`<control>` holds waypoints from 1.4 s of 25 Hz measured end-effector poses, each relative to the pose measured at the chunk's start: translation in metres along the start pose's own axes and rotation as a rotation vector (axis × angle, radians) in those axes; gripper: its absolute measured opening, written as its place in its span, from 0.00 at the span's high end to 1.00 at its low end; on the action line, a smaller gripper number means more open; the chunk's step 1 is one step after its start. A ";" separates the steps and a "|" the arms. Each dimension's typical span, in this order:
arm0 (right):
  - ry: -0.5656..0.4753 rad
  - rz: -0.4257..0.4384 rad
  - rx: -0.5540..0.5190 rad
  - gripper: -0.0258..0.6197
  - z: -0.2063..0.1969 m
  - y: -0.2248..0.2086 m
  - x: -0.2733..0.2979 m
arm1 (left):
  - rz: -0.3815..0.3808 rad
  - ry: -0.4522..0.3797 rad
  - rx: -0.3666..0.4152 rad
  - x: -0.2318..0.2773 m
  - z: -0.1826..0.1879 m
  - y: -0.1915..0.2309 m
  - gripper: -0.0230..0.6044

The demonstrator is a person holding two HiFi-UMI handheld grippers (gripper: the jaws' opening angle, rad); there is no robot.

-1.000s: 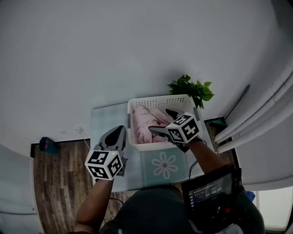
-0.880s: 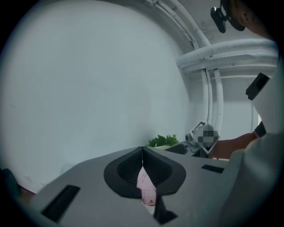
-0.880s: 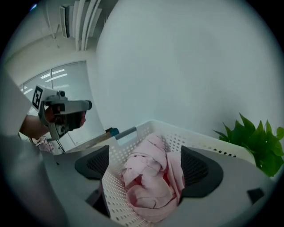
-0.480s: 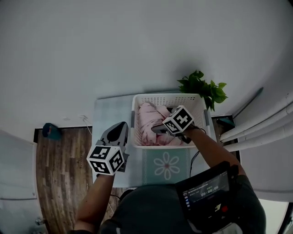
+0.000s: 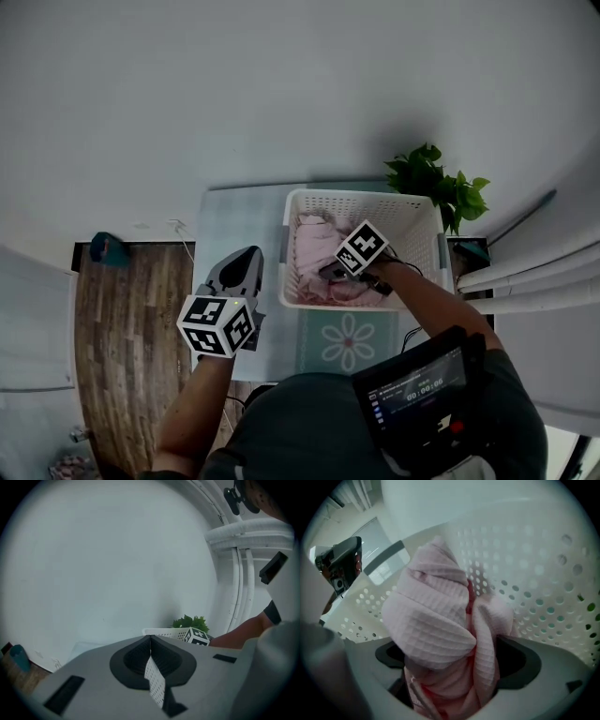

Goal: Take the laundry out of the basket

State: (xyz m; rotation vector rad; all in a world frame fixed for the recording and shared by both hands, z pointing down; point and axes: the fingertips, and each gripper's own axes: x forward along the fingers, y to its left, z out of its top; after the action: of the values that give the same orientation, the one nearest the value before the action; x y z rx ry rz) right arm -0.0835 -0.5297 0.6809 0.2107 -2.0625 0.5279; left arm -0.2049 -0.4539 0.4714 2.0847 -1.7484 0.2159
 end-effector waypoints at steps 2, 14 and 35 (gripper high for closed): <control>0.026 0.011 0.018 0.12 -0.008 -0.004 0.013 | 0.007 0.003 -0.006 0.001 0.000 0.006 0.95; 0.129 -0.004 -0.067 0.14 -0.011 -0.010 0.050 | 0.047 0.006 -0.059 -0.003 -0.013 0.028 0.95; -0.200 0.044 -0.162 0.58 0.035 0.026 -0.030 | 0.096 -0.061 -0.061 -0.051 -0.003 0.033 0.95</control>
State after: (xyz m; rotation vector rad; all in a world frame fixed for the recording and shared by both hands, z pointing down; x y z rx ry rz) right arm -0.1044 -0.5236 0.6326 0.1268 -2.2974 0.3762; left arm -0.2469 -0.4106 0.4619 1.9862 -1.8696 0.1257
